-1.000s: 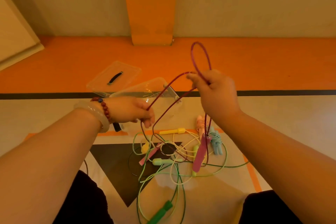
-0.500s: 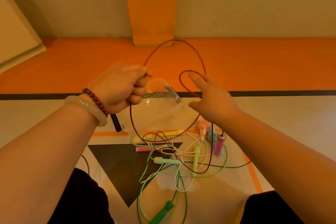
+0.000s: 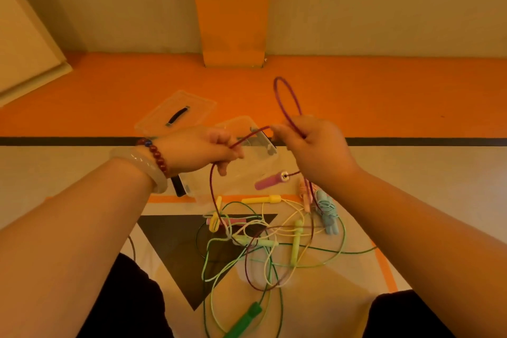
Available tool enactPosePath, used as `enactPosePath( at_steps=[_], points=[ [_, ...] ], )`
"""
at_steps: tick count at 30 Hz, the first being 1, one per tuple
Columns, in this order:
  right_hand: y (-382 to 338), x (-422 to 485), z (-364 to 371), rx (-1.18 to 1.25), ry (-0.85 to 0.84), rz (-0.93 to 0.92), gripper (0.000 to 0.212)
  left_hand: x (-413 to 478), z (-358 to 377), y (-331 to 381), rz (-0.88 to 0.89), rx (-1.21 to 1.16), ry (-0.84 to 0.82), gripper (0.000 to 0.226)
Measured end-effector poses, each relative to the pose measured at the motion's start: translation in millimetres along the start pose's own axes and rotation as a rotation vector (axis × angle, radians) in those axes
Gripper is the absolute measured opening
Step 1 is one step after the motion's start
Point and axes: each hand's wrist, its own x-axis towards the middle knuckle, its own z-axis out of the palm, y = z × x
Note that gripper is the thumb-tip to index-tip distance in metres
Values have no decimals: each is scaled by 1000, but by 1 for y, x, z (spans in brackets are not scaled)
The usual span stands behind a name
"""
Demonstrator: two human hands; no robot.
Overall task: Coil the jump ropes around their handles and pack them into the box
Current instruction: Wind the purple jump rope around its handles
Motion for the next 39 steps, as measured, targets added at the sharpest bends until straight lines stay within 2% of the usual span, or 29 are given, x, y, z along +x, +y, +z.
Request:
enactPosePath(
  at_steps=[2,5,7,9,11,12,14,16,18,20,21,22,25,28,30,33,36,38,39],
  points=[
    [-6,-4,-1,142,104,2,21,3,-5,-15,-79,225,-46,15],
    [4,0,-2,23,299,-12,21,3,-6,-24,-185,428,-117,29],
    [11,6,-6,-28,302,96,23,3,-5,-20,-164,250,-71,32],
    [18,8,-9,-172,109,266,24,2,-5,-11,-76,-62,54,31],
    [20,6,-9,-412,-99,352,28,1,-4,1,21,-321,117,30],
    [19,3,-8,-507,-143,349,44,1,-2,5,49,-400,115,31],
    [13,0,-7,-528,-136,238,79,-1,4,13,54,-475,59,31],
    [6,0,-4,-415,-165,36,94,-3,13,20,49,-516,-18,32],
    [6,1,2,-318,-263,-49,87,-2,21,27,51,-573,-80,36],
    [8,3,7,-187,-254,-65,46,-2,22,31,61,-585,-108,37],
    [8,4,6,-120,-197,-58,23,-2,21,29,69,-549,-105,35],
    [9,5,5,-70,-124,-39,14,-2,18,26,76,-483,-89,33],
    [4,7,-1,101,57,-11,15,0,9,5,61,-148,-86,27],
    [-2,8,-7,239,150,44,17,3,18,-24,-130,377,-292,29],
    [-1,8,-7,257,183,76,20,9,29,-34,-194,445,-258,35],
    [5,9,-7,158,113,266,27,12,32,-23,-96,150,58,37],
    [11,9,-8,-233,-39,360,29,9,25,3,42,-385,170,38],
    [12,7,-8,-421,-26,323,62,6,21,18,114,-622,157,36],
    [10,6,-9,-431,5,280,78,5,19,24,124,-661,146,35]
  ],
)
